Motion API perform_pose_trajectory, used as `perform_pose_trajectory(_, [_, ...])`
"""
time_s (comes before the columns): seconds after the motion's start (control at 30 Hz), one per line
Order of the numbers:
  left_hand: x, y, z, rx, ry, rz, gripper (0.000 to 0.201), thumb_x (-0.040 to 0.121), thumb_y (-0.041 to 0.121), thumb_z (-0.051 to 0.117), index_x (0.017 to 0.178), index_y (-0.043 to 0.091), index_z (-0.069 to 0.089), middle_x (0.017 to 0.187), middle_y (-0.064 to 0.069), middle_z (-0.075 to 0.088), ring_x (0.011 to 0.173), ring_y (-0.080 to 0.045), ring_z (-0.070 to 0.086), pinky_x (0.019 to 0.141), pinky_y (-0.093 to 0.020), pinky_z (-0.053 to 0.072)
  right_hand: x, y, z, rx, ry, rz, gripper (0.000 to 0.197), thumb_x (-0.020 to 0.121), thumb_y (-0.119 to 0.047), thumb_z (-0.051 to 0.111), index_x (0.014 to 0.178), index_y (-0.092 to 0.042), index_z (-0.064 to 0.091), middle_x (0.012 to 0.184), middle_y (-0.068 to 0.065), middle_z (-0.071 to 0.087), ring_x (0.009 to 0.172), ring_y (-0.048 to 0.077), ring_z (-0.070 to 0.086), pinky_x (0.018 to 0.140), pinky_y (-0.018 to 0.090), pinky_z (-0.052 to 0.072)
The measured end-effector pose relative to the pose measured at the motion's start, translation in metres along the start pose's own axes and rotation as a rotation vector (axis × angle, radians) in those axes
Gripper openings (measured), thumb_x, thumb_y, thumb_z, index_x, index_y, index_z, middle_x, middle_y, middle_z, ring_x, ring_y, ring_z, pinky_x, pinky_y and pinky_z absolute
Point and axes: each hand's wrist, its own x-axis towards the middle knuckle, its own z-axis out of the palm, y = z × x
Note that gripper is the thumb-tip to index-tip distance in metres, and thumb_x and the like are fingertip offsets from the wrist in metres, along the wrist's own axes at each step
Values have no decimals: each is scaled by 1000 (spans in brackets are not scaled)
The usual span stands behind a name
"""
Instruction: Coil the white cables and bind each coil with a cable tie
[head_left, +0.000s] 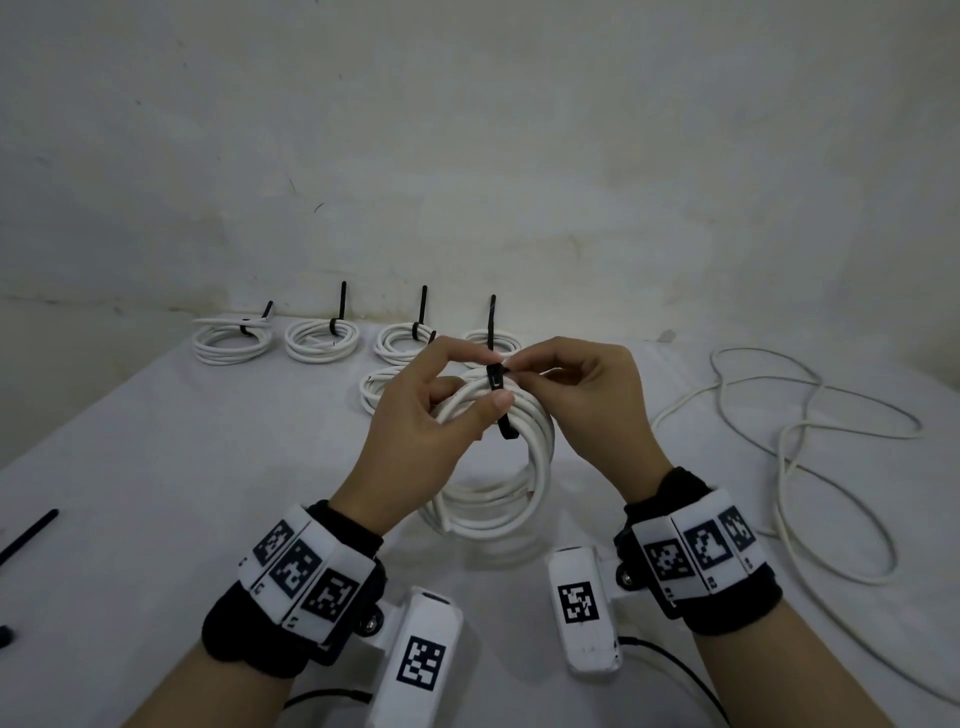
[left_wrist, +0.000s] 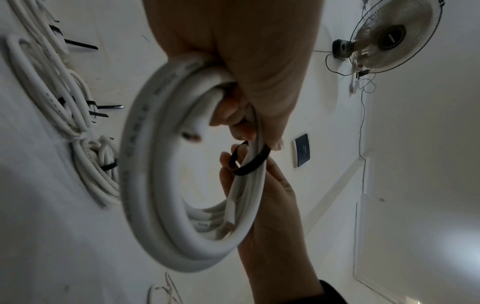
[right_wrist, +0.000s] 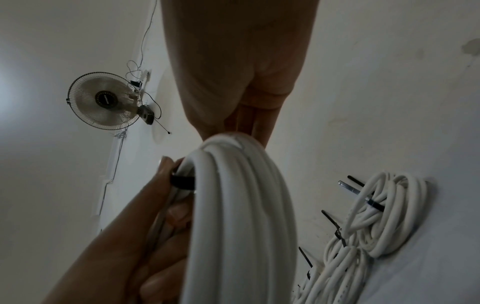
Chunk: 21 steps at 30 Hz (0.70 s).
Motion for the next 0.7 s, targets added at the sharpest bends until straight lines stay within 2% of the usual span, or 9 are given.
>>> perform_pose_trajectory(0.13, [-1, 3, 2, -47, 7, -14, 16, 82, 5, 68, 94, 12, 59, 53, 11, 63, 43, 0, 51, 45, -9, 37, 0, 0, -2, 36, -45, -18, 30, 79, 7, 69, 74, -23, 71, 70, -10, 71, 64, 14, 69, 62, 21, 53])
perform_pose_trajectory(0.23, [-1, 2, 3, -64, -8, -43, 15, 82, 6, 68, 94, 7, 59, 50, 11, 61, 40, -1, 46, 40, -14, 35, -1, -1, -2, 77, -63, -42, 28, 80, 11, 65, 77, -16, 71, 71, -2, 71, 61, 20, 69, 59, 27, 54])
perform_pose_trajectory(0.33, [0, -1, 1, -67, -17, -75, 14, 81, 11, 69, 91, 12, 59, 50, 9, 60, 40, -7, 38, 39, -19, 31, 0, -3, -2, 102, -95, -39, 26, 80, 12, 64, 79, -13, 71, 71, 4, 71, 59, 25, 69, 57, 34, 56])
perform_pose_trajectory(0.4, [0, -1, -1, -85, -17, -88, 15, 78, 17, 71, 89, 16, 61, 51, 7, 60, 43, -11, 36, 40, -20, 31, 1, -4, -4, 79, -119, -30, 23, 81, 11, 64, 80, -11, 71, 74, 6, 71, 64, 26, 70, 62, 37, 58])
perform_pose_trajectory(0.47, [1, 0, -3, -97, -4, -82, 18, 71, 26, 72, 85, 21, 62, 51, 4, 59, 44, -14, 33, 40, -20, 30, 1, -7, -6, 17, -134, -46, 20, 82, 9, 63, 82, -9, 71, 78, 3, 72, 71, 20, 70, 67, 31, 58])
perform_pose_trajectory(0.53, [1, 1, -4, -90, -1, -80, 20, 67, 30, 72, 83, 23, 62, 50, 2, 60, 43, -14, 33, 39, -21, 29, 2, -13, -8, -10, -148, -66, 15, 83, 6, 63, 85, -9, 67, 82, 3, 71, 76, 20, 70, 70, 31, 58])
perform_pose_trajectory(0.7, [2, 1, -8, -51, -28, -98, 24, 65, 33, 74, 83, 21, 63, 57, -3, 65, 42, -11, 37, 40, -21, 32, 5, -23, -5, -192, -189, -165, 11, 81, -7, 73, 79, -15, 65, 80, -6, 66, 75, 12, 66, 64, 20, 54])
